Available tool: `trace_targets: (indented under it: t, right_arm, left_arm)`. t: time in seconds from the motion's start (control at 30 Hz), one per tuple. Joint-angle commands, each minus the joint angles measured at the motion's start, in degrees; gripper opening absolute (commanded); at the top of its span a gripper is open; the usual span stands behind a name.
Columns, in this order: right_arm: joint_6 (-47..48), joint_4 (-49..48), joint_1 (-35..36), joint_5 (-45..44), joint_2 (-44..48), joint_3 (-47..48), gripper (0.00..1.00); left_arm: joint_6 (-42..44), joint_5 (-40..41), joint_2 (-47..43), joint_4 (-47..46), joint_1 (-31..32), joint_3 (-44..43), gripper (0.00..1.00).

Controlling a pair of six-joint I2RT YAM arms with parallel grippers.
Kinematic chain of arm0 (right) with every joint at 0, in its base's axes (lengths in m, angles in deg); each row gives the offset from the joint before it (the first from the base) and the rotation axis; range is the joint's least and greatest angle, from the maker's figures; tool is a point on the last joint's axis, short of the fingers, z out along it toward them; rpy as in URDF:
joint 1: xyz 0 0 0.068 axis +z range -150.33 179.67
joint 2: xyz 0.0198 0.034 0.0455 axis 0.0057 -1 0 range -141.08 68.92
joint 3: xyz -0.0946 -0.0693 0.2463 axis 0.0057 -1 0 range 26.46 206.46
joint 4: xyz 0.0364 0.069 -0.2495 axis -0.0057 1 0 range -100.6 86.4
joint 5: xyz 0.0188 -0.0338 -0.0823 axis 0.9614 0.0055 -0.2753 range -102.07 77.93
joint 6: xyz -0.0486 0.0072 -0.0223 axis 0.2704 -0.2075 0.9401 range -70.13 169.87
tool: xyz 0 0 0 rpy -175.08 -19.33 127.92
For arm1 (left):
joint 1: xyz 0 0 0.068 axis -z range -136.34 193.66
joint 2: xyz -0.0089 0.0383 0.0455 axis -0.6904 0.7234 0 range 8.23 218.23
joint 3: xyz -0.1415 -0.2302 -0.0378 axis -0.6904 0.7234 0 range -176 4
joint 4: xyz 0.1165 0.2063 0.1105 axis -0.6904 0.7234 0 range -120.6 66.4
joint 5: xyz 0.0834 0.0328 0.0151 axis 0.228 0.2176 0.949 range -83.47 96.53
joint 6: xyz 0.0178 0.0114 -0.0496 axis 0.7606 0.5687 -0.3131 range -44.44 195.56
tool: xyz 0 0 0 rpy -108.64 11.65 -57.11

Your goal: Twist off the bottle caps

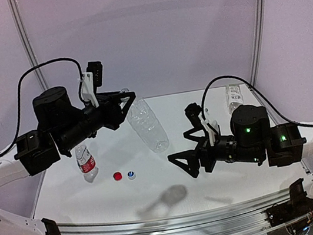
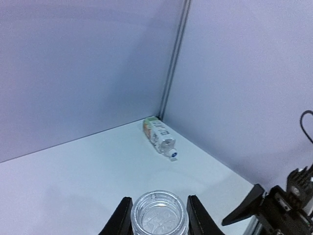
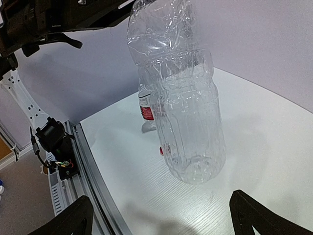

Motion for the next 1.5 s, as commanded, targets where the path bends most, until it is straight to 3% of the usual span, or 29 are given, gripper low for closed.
trace_targets:
  t: [0.0,0.17,0.6,0.73,1.33,1.47]
  right_arm:
    - [-0.58,1.35,-0.03,-3.1,1.17,0.61,0.99]
    - [-0.49,1.26,-0.01,-3.37,1.16,0.62,0.99]
    - [-0.49,0.74,-0.03,-4.05,2.87,-0.43,0.99]
    - [-0.42,0.6,0.03,-3.97,2.7,-0.3,0.99]
    - [-0.52,0.31,-0.03,-2.97,2.52,-0.39,0.99]
    - [-0.49,0.06,0.02,-2.96,2.61,-0.46,0.99]
  left_arm:
    - [6.91,11.0,2.04,1.71,-0.88,0.35,0.08]
    - [9.85,16.52,6.44,0.5,-2.93,1.56,0.09]
    - [10.98,19.84,17.55,-16.82,-9.31,9.97,0.09]
    - [10.8,21.14,19.93,-17.94,-10.03,10.66,0.11]
    - [8.74,23.95,21.26,-19.3,-9.96,13.75,0.33]
    - [8.71,23.08,20.93,-19.47,-9.92,14.33,0.44]
